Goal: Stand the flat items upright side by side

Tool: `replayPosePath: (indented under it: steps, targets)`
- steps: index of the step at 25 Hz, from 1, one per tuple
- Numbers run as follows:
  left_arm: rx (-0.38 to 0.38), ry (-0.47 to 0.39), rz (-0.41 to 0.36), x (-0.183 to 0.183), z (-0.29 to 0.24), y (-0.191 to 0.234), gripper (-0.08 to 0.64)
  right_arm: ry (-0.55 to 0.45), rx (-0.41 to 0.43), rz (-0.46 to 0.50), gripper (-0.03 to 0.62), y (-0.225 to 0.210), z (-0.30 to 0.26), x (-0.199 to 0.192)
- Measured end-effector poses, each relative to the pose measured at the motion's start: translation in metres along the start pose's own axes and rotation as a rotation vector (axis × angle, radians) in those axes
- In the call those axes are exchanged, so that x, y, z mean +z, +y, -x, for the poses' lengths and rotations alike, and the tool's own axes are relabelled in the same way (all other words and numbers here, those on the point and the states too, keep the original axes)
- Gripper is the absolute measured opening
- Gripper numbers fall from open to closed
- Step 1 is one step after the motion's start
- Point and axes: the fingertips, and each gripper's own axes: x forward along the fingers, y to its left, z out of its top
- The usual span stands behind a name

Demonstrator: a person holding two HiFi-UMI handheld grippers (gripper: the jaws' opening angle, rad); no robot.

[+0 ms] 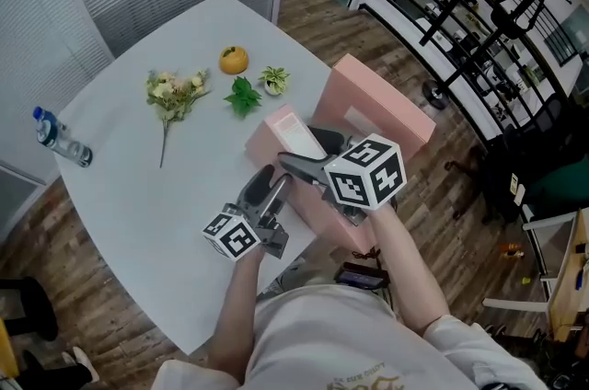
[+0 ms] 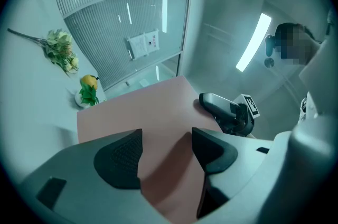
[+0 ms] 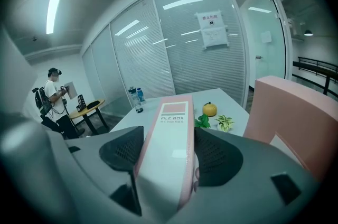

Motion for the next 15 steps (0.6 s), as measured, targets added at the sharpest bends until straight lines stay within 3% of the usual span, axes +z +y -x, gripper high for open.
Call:
replayPosePath:
  steps: [15]
  targets:
    - [0.005,-0.052,0.011,0.010,0.005,-0.008,0.282,-0.164,-0.006,0.070,0.316,0.014,0.020,0.022]
